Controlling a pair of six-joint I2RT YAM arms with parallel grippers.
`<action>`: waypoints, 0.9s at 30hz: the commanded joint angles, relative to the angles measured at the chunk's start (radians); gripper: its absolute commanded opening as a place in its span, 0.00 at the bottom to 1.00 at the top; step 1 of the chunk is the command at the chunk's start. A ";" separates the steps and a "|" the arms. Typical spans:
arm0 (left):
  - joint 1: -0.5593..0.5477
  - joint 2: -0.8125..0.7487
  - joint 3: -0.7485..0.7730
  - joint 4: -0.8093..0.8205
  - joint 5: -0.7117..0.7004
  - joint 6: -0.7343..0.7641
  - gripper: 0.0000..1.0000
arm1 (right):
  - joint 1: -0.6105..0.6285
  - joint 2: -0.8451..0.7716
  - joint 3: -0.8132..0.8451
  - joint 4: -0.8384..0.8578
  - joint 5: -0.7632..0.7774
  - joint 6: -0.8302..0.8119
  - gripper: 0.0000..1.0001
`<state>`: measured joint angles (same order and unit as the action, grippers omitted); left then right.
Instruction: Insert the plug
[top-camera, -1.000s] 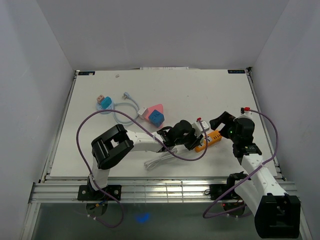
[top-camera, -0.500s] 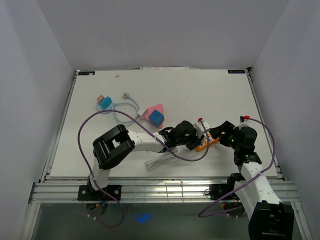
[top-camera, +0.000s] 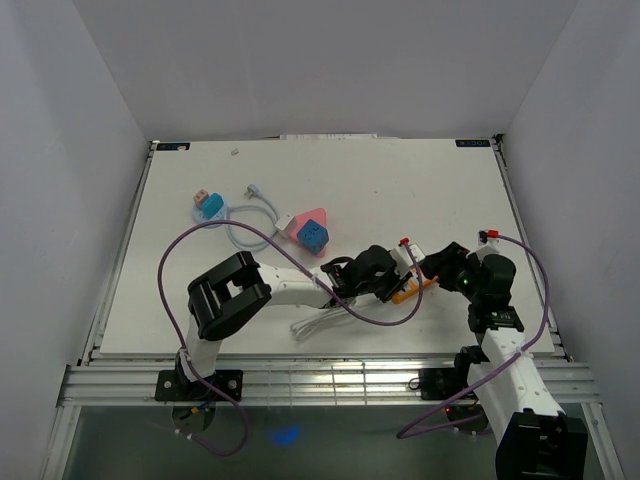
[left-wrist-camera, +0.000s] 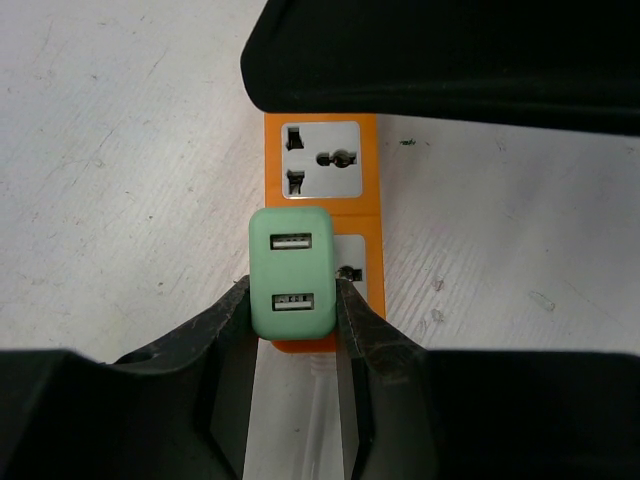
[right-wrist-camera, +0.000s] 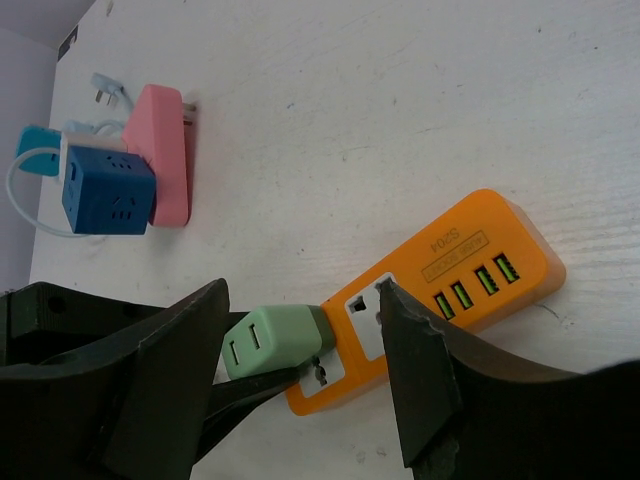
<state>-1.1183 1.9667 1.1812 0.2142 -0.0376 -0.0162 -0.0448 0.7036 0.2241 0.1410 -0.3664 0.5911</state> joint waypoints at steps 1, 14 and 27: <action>0.002 0.031 -0.022 -0.141 -0.058 -0.011 0.16 | -0.003 -0.012 0.009 0.039 -0.011 -0.019 0.68; 0.002 -0.049 0.097 -0.253 -0.067 -0.018 0.68 | -0.004 -0.032 0.050 -0.009 0.011 -0.034 0.68; 0.002 -0.302 -0.014 -0.315 -0.087 -0.067 0.98 | -0.007 -0.049 0.075 -0.044 0.037 -0.073 0.91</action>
<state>-1.1160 1.8099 1.2037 -0.0620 -0.1005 -0.0639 -0.0456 0.6605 0.2478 0.1040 -0.3450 0.5591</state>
